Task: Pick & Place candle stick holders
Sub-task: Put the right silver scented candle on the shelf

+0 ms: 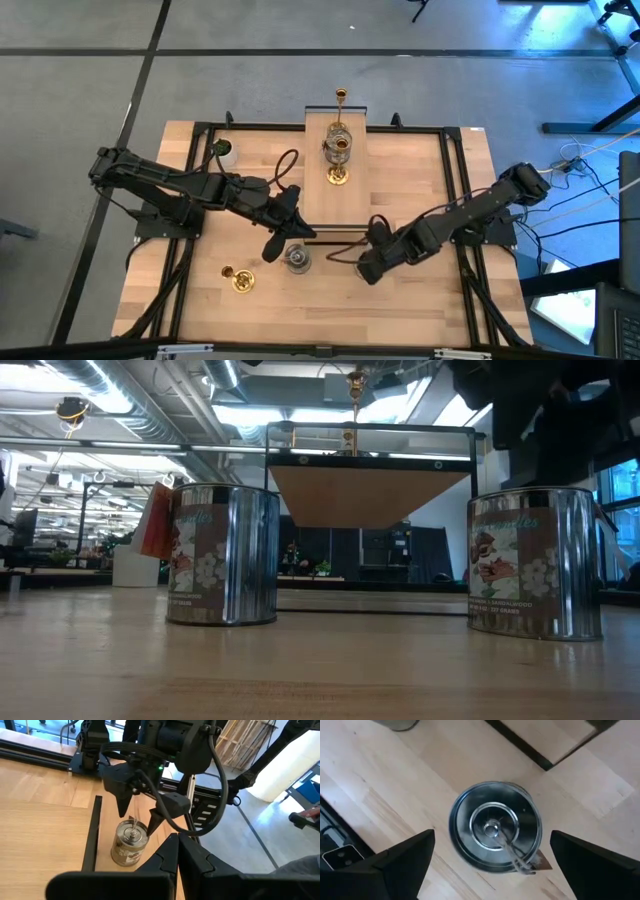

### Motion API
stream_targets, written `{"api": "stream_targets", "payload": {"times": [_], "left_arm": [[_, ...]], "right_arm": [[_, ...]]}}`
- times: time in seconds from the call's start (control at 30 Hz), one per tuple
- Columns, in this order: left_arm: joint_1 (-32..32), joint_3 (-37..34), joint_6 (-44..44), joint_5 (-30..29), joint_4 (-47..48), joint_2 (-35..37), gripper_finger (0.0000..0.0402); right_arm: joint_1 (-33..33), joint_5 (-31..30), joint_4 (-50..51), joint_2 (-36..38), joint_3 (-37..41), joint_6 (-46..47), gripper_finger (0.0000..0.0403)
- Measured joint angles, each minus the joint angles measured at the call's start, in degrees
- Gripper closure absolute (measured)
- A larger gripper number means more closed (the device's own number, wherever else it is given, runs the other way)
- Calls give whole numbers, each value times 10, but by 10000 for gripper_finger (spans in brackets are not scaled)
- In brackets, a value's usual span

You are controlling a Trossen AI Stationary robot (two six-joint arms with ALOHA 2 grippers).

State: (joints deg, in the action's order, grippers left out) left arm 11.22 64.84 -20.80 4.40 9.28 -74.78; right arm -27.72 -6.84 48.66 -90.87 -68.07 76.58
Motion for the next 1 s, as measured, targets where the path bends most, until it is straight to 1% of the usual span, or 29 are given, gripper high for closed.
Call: {"api": "stream_targets", "payload": {"times": [0.1,0.23,0.4,0.47,0.67,1.0], "left_arm": [[0,0,0,1,0,0,400],[0,0,0,1,0,0,400],[0,0,0,2,0,0,400],[0,0,0,2,0,0,400],[0,0,-6,8,5,0,400],[0,0,-20,33,18,0,400]], "right_arm": [[1,4,-1,-3,0,-16,3],[6,28,-1,-3,0,-39,3],[7,45,8,-3,0,-17,3],[6,45,8,-3,0,-7,4],[7,45,16,-3,0,-16,4],[13,34,52,-3,0,-10,3]]}}
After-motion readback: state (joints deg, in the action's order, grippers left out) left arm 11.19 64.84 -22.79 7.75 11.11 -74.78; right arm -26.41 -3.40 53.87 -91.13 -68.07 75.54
